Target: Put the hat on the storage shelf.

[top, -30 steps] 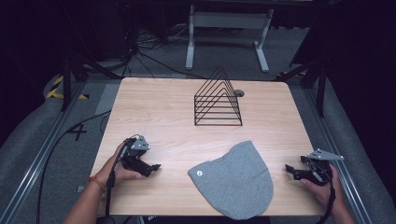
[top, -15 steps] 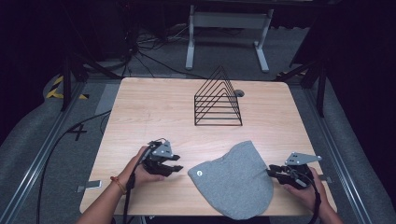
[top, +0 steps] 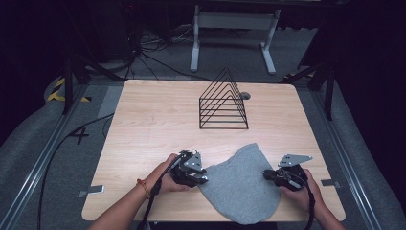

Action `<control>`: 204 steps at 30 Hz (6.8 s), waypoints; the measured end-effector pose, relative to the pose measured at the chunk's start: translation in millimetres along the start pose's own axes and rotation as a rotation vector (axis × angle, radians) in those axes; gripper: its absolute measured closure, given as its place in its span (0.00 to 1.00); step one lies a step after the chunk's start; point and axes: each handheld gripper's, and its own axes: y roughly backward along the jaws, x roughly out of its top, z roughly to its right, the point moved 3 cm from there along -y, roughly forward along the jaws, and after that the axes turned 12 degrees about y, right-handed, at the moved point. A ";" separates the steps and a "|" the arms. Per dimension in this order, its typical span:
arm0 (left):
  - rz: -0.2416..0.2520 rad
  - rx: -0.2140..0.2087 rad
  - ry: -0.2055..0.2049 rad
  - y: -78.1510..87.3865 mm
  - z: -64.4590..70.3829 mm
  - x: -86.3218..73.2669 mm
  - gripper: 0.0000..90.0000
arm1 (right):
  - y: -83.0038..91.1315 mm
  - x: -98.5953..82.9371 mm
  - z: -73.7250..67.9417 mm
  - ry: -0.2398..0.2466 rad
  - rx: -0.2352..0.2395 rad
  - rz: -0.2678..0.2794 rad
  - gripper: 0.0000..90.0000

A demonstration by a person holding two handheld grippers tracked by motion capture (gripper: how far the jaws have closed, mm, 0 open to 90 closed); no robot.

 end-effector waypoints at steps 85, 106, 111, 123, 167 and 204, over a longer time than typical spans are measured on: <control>-0.038 0.096 0.108 -9.9 37.7 7.5 0.78 | -22.8 27.7 4.6 0.102 -0.110 -0.048 0.93; 0.029 0.275 0.299 -6.8 -63.3 37.5 0.41 | -34.0 37.7 44.1 -0.078 -0.097 -0.039 0.49; 0.046 0.257 0.326 -20.3 -72.5 38.4 0.37 | -40.4 37.9 46.4 -0.097 -0.094 -0.045 0.44; 0.000 0.174 0.281 -24.0 -54.8 44.8 0.69 | -39.7 42.1 35.5 -0.069 -0.045 -0.043 0.83; 0.405 0.279 0.065 141.5 -29.1 191.0 0.97 | 123.3 200.0 80.0 0.119 -0.217 0.368 0.94; 0.505 0.434 0.187 183.0 -133.2 243.5 0.97 | 97.4 297.8 167.0 0.068 -0.303 0.405 0.94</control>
